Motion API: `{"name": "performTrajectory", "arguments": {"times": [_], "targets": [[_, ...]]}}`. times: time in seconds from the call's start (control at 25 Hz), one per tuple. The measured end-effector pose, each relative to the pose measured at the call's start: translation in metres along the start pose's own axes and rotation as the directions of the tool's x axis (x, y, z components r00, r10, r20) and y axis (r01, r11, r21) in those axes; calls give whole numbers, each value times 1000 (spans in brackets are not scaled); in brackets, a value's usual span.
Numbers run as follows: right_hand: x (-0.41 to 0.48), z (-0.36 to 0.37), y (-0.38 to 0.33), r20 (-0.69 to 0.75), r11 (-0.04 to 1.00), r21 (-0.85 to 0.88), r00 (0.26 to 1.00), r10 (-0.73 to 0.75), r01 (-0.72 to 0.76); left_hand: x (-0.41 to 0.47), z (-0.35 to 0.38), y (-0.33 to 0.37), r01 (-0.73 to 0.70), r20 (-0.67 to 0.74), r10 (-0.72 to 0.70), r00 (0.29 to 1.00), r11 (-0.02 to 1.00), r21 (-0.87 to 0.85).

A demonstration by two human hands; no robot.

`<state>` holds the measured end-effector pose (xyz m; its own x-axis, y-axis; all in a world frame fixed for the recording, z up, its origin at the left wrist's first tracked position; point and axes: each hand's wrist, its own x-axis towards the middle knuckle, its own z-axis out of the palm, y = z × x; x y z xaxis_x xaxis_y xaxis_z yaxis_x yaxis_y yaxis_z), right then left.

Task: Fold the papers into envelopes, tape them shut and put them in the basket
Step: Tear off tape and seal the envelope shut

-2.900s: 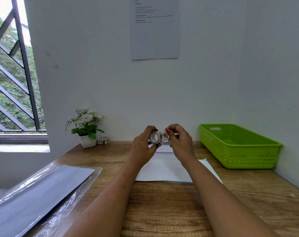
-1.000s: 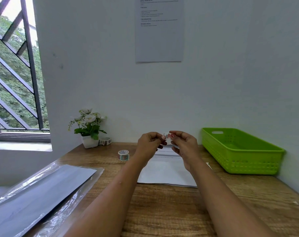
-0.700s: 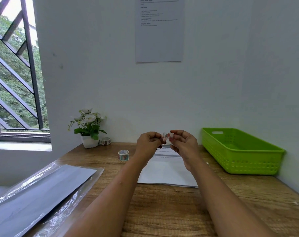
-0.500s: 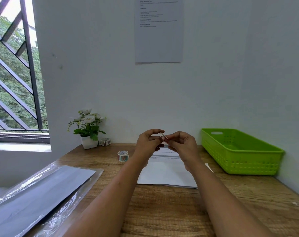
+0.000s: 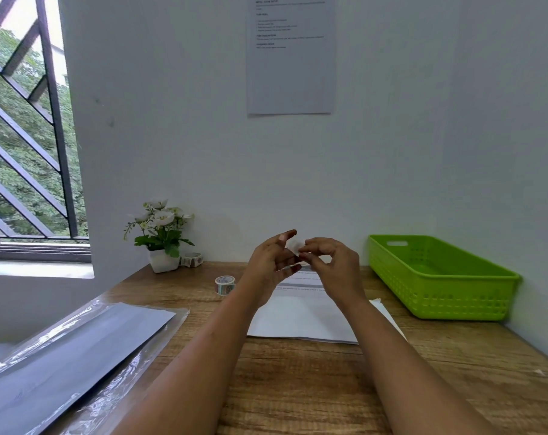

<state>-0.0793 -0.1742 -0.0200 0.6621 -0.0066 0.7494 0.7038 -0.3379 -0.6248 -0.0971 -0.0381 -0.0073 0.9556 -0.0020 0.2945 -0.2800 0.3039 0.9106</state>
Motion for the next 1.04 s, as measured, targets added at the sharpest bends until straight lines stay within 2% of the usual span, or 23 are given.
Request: {"name": "performTrajectory", "arguments": {"times": [0.32,0.64,0.88,1.04], "targets": [[0,1,3,32,991,-115,998,-62,65,-2,-2,4,71,1,-72,997,991,-113],[-3,2,4,92,872,-423,969,-230,247,1,-5,5,117,2,-119,993,980,-159],[-2,3,2,30,942,-309,991,-130,133,2,-3,-2,-1,26,1,1000,1000,0],[-1,2,3,-21,946,-314,996,-84,73,-1,6,-4,-72,-77,79,994,994,84]]}}
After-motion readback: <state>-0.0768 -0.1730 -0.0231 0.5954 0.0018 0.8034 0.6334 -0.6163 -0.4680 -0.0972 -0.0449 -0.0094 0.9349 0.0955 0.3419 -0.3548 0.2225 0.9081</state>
